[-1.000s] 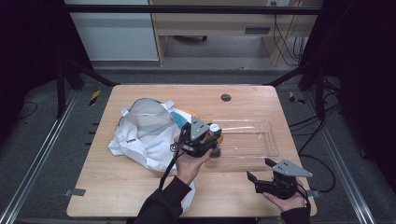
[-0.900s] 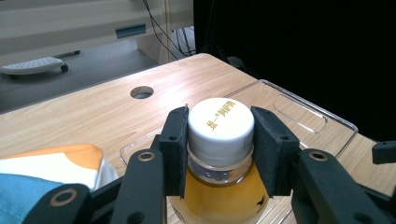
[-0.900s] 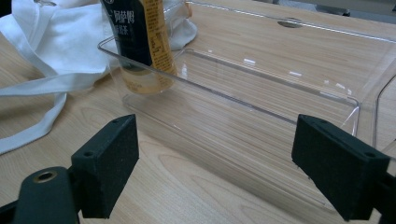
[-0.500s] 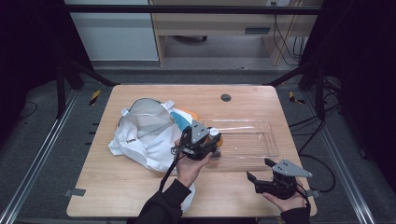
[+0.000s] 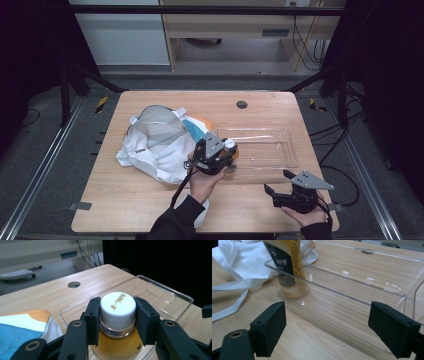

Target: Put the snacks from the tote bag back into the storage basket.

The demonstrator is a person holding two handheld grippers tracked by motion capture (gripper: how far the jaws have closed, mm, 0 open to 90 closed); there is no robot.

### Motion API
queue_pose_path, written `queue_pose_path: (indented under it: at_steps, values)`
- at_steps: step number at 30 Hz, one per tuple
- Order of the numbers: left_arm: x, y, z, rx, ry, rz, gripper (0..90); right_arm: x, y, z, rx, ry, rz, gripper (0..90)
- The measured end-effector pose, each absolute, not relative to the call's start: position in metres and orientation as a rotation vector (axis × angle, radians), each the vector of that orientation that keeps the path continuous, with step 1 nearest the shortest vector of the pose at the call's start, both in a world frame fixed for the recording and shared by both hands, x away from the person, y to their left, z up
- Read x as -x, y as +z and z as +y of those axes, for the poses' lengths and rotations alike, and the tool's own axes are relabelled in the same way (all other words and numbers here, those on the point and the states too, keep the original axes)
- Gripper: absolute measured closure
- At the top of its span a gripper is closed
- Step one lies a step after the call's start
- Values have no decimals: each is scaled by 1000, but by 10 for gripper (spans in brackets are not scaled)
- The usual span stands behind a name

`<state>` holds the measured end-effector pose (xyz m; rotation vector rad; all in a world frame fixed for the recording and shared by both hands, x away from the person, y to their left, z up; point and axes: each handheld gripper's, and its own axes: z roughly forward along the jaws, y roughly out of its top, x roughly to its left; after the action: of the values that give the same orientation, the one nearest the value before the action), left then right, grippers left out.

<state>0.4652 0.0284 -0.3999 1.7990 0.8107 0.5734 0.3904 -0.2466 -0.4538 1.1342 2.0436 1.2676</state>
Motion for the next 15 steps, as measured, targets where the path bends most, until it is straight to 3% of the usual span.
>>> queue_pose_path:
  at_steps: [15]
  values:
    - [-466,-401,30,-1806,540,789,531,-391,-454,-247,-1131,1264,2046,151]
